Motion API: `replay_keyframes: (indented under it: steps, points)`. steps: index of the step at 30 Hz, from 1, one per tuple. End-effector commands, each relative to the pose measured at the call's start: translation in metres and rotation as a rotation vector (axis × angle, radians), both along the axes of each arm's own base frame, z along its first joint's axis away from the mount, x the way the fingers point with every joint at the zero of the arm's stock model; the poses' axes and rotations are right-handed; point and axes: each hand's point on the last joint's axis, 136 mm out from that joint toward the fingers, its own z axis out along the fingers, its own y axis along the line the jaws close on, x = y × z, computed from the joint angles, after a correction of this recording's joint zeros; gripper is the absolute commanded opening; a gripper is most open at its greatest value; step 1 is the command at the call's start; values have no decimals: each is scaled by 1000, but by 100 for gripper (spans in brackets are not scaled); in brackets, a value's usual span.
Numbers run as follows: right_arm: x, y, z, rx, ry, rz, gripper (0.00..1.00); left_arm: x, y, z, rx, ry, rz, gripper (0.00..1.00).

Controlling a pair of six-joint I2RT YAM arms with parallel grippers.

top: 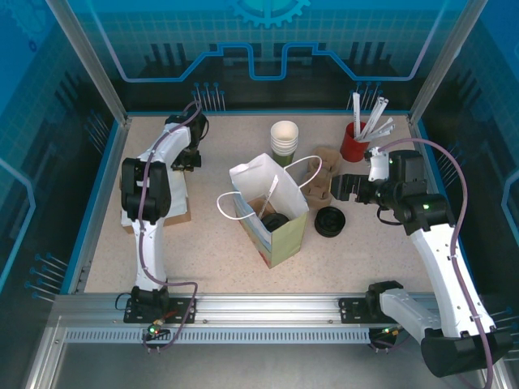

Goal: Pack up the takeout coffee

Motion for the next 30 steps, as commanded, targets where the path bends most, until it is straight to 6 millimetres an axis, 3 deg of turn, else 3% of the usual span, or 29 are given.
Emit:
replay_keyframes:
  steps: [1, 16, 22, 30]
  points:
    - [3, -2, -3, 7, 1, -3, 100, 1, -4, 17, -6, -21, -25, 17]
    - [8, -1, -5, 10, 9, 0, 100, 4, -6, 29, -18, -45, -31, 18]
    - [9, 0, -6, 15, 15, 3, 100, 5, -7, 33, -24, -50, -33, 23]
    - [9, 1, -6, 19, 16, 4, 100, 4, -8, 29, -25, -40, -36, 17]
